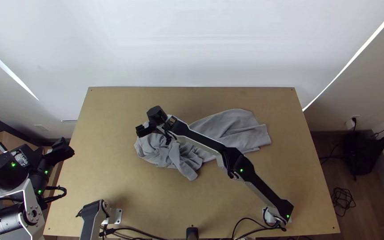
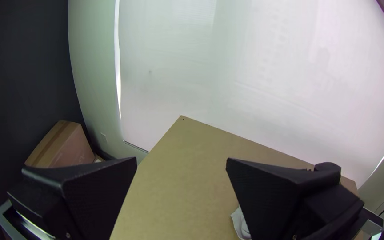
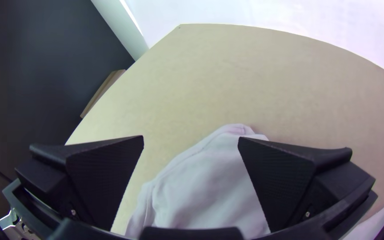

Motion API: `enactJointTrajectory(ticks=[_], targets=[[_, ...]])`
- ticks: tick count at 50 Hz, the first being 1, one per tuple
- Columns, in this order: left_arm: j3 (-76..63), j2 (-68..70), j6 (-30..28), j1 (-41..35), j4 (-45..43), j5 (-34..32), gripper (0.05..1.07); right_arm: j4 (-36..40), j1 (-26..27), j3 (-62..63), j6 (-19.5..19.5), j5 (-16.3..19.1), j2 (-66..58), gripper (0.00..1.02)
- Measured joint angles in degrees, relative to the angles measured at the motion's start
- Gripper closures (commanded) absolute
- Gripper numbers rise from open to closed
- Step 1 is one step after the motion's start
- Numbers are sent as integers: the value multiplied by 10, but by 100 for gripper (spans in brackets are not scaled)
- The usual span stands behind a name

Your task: Fold the t-shirt

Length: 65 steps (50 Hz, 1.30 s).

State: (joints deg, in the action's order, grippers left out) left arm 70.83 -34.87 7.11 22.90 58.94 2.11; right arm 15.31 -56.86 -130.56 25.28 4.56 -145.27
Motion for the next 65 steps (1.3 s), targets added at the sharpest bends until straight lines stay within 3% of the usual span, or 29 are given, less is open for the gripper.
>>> enactJointTrajectory(ticks=[11, 13, 15, 19, 20, 37, 50, 58, 65], targets=[[1, -1, 0, 0, 1, 0, 10, -11, 3, -11, -2, 0, -33, 11], [2, -2, 0, 0, 1, 0, 10, -10, 3, -11, -2, 0, -38, 18], [2, -3, 0, 0, 1, 0, 10, -9, 3, -12, -2, 0, -42, 33], [2, -4, 0, 0, 1, 0, 10, -6, 4, -12, -2, 0, -49, 92], [2, -4, 0, 0, 1, 0, 10, -5, 4, -12, -2, 0, -49, 101], [-4, -4, 0, 0, 1, 0, 10, 23, 16, -10, 3, -2, -31, 100], [-23, -16, 4, -17, -22, -6, 10, 54, 64, 15, 22, -2, 120, 100], [-41, -27, 31, -63, -59, -22, 10, 94, 98, 31, 32, -6, 220, 100], [-83, -37, 63, -162, -122, -32, 10, 105, 123, 91, 35, -7, 312, 100]])
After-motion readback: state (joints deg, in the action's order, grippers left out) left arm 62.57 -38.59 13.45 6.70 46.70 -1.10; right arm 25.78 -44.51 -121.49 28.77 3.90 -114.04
